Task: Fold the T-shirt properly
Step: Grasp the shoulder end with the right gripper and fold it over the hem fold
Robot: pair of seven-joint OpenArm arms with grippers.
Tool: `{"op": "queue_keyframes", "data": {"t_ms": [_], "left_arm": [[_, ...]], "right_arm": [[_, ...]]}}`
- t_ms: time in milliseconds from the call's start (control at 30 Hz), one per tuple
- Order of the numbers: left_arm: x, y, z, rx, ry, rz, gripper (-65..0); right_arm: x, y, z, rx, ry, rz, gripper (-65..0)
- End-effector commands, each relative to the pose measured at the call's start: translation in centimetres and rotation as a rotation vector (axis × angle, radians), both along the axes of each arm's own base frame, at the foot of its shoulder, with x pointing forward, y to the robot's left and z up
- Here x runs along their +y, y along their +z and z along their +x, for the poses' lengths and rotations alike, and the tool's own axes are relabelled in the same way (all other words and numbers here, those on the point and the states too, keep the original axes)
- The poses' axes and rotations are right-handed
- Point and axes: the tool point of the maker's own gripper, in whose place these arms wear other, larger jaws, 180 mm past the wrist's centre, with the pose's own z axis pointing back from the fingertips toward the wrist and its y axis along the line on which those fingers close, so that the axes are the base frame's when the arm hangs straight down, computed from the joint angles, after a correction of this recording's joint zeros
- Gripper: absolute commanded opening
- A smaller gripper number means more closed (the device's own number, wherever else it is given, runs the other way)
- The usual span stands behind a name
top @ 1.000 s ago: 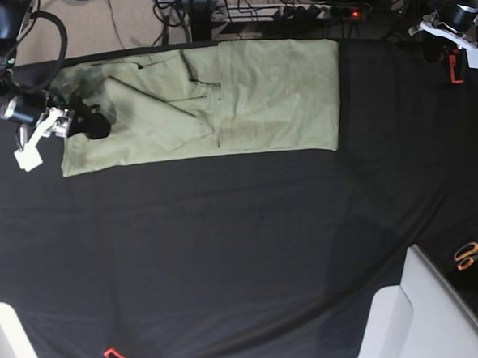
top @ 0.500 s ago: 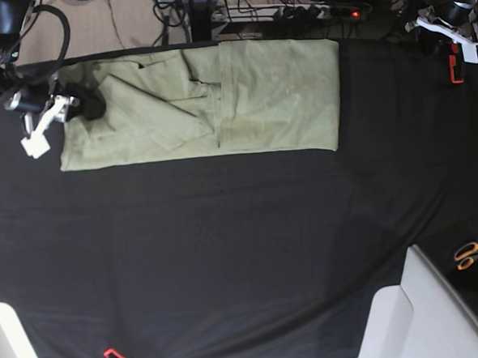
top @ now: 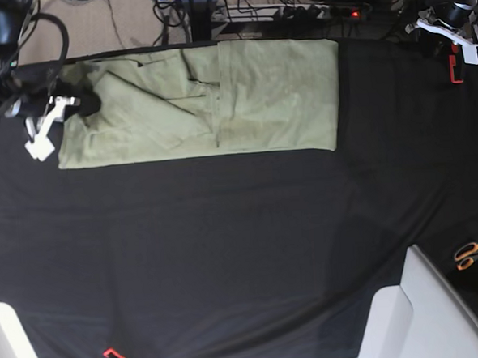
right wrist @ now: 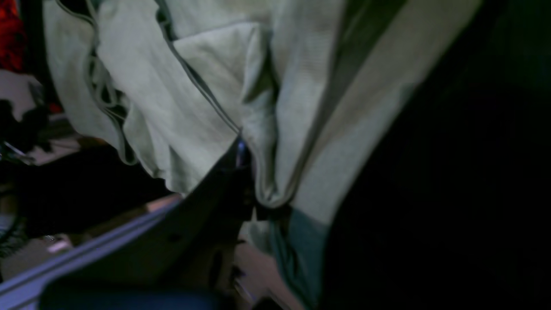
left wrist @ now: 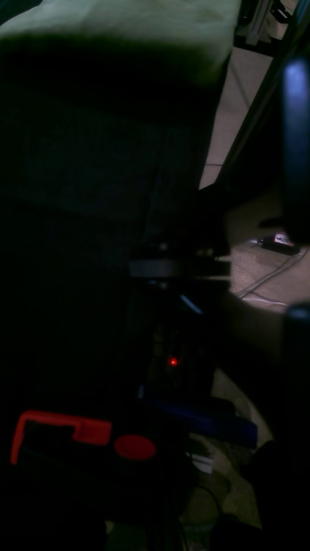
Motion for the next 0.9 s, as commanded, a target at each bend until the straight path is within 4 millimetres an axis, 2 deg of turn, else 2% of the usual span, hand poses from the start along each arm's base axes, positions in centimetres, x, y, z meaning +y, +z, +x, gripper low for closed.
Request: {"op": "queue_keyframes", "data": {"t_ms": [0,133,333,433,533,633,867], "left_arm": [[0.7,1.2,0.5,-0.038,-0.006,0.022,-65.0],[0.6,1.3,0.6,-0.040,-0.011,0.023,-65.0],[0.6,1.2,0.6,-0.038,-0.011,0.023,-65.0],[0.6,1.2,0.6,-0.038,-0.012,0.022,-65.0],[0.6,1.2,0.5,-0.037,-0.012,0.022,-65.0],[0.6,1.3,0.6,-0.039,-0.013,0.023,-65.0],[0.6,1.3,0.6,-0.039,-0.013,0.023,-65.0]], "right_arm": [[-3.3,-0.4,-0.6,0.046,0.014,-0.117,-64.5],[-5.8,0.9,1.2,-0.037,-0.012,-0.178,-64.5],[-6.2,4.1,2.6,-0.122,-0.091,-0.286,-64.5],[-6.0,6.6,3.4,-0.161,-0.154,-0.341,-64.5],[-3.6,8.3,4.0,-0.187,-0.140,-0.363,-64.5],[-0.4,9.0,4.2,-0.168,-0.144,-0.353,-64.5],[5.6,8.6,3.0,-0.116,-0.085,-0.409,-64.7]]}}
